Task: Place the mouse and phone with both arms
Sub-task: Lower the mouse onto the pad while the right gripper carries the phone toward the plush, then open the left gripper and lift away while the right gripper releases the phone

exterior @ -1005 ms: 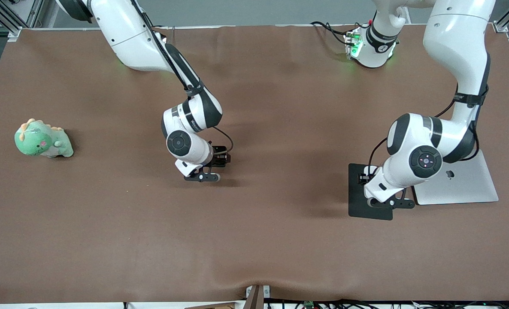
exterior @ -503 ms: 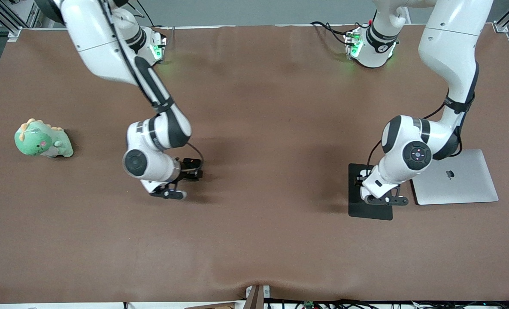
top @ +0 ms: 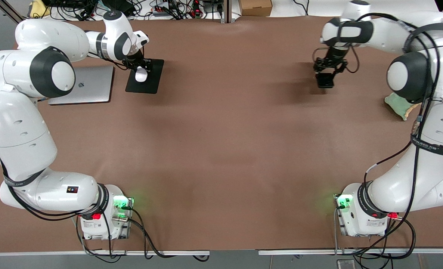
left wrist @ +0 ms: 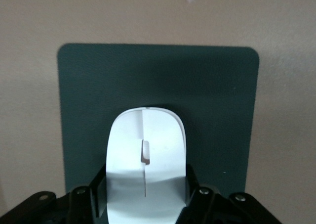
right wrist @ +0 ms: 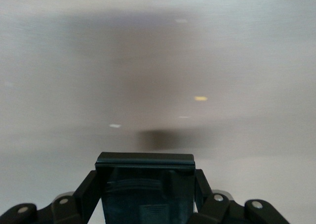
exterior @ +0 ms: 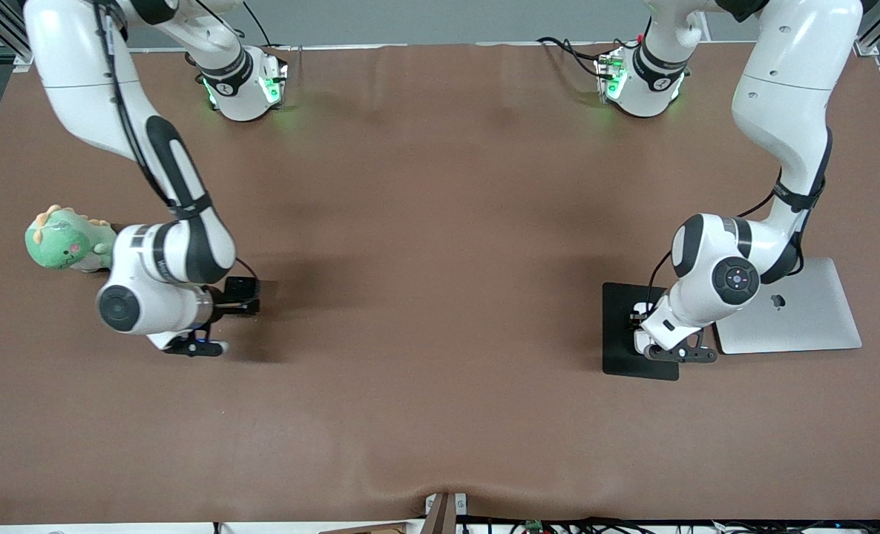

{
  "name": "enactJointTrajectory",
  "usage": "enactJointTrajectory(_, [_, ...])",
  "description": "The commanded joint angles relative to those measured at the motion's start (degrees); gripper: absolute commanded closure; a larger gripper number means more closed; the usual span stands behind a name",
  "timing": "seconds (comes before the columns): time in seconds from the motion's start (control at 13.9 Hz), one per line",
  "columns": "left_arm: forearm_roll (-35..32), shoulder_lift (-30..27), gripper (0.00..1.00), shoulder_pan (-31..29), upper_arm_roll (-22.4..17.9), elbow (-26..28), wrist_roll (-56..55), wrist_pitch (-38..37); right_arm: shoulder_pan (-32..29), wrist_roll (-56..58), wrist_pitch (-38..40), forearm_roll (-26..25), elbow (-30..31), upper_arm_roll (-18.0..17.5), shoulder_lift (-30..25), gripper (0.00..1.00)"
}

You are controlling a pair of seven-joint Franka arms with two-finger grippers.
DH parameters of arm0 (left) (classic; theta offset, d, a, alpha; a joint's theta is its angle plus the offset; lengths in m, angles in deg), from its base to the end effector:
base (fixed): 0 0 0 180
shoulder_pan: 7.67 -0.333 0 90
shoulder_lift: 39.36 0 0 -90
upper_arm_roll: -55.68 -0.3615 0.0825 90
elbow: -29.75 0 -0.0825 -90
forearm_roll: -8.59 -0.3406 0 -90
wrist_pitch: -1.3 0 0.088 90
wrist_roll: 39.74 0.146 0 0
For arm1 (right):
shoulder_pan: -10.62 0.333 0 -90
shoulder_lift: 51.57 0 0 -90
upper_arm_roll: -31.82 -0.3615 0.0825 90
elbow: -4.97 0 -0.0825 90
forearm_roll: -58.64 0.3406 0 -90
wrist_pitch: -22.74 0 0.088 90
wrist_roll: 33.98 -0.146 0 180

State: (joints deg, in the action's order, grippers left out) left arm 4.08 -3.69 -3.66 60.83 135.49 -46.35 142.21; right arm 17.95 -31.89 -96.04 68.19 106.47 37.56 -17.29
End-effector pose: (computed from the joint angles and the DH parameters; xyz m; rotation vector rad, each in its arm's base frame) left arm 0.6346 -0.0956 0.2184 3.1362 -0.1398 -0.0087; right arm 0.6100 0.0362 0.2349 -3.0332 0.0434 0.4443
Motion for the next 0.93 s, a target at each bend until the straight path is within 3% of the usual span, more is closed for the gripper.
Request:
enactJointTrajectory(0.0, [-0.15, -0.17, 0.32, -0.14, 0.12, 0.17, 0.98, 0.77, -5.64, 7.65, -0.04, -1.9, 5.27, -0.82, -3.78, 1.0])
enactJointTrajectory(0.07, [-0.15, 0.1, 0.0, -0.14, 0.12, 0.08, 0.98, 0.77, -7.05, 8.1, -0.48, -3.22, 6.24, -0.82, -4.3, 1.0])
enactJointTrajectory(0.22, [-0.15, 0.01, 0.0, -0.14, 0.12, -0.01, 0.89, 0.77, -10.73, 9.94, -1.88, -7.43, 7.82, -0.9, -4.49, 1.0])
enactJointTrajectory(0.43, [-0.15, -3.23, 0.0, -0.14, 0.12, -0.01, 0.63, -0.11, -12.68, 12.24, -7.59, -7.8, 12.3, -0.82, -4.92, 1.0])
enactJointTrajectory(0.86, [-0.15, -15.88, 0.0, -1.9, 0.56, -0.36, 1.51, -14.77, -12.6, 11.36, -9.18, -7.71, 14.42, -0.99, -4.66, 1.0])
